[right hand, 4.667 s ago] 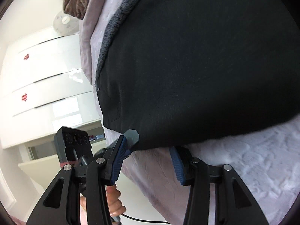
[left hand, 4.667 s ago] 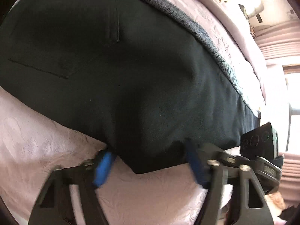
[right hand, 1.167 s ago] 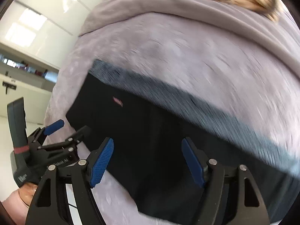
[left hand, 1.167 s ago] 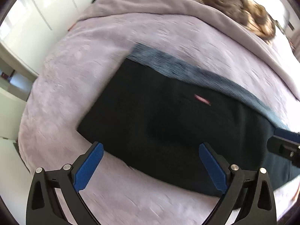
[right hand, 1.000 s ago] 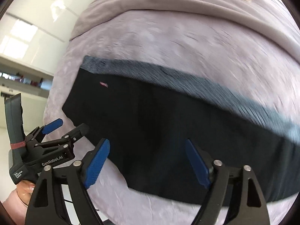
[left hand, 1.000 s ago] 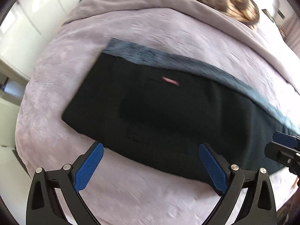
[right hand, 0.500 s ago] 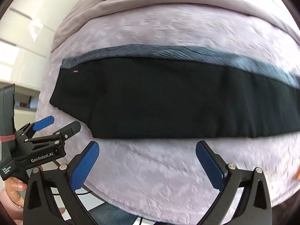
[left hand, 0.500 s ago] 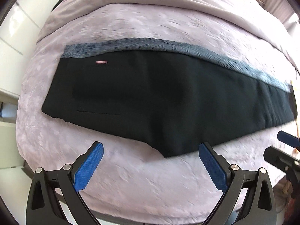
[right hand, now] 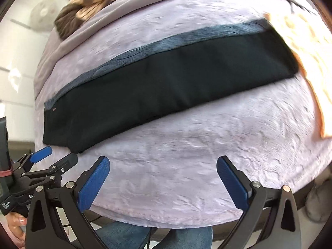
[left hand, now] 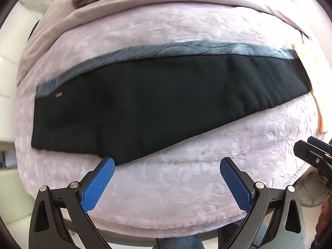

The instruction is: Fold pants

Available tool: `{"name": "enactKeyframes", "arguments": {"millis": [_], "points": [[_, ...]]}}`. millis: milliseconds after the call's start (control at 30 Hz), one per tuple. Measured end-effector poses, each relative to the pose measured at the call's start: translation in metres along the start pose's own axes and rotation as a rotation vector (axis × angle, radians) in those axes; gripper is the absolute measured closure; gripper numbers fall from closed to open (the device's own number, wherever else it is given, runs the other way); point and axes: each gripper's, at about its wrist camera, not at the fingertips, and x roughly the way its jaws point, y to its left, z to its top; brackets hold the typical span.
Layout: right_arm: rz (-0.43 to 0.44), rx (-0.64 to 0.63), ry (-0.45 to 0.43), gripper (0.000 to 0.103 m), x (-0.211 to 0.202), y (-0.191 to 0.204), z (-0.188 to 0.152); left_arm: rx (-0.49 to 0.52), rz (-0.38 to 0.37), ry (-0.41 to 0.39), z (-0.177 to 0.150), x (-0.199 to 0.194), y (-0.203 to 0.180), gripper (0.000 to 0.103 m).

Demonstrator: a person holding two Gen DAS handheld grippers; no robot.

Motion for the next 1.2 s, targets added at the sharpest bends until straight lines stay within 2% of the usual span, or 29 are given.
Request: {"name": "enactKeyframes", "arguments": {"millis": [133, 267, 500, 800, 1200], "points": [[-0.011, 0.051, -0.014, 0.0, -0.009, -0.026, 0.006, 0.025, -0.001, -0.008, 0.012, -0.004, -0.024, 0.001], [-0.082, 0.046, -0.054, 0.0, -0.023, -0.044, 0.015, 0.026, -0.027, -0.004, 0.021, -0.005, -0.036, 0.001], [-0.091, 0.058, -0.099, 0.0, -0.034, -0.067, 0.024, 0.082, -0.033, 0.015, 0.024, -0.002, -0.065, 0.001], [-0.113, 0.08, -0.082, 0.0, -0.028, -0.087, 0.024, 0.112, -0.02, 0.032, 0.024, 0.006, -0.09, 0.001], [-0.103, 0.089, -0.069, 0.0, -0.018, -0.098, 0.024, 0.113, -0.024, 0.055, 0.026, 0.018, -0.102, 0.001]]}}
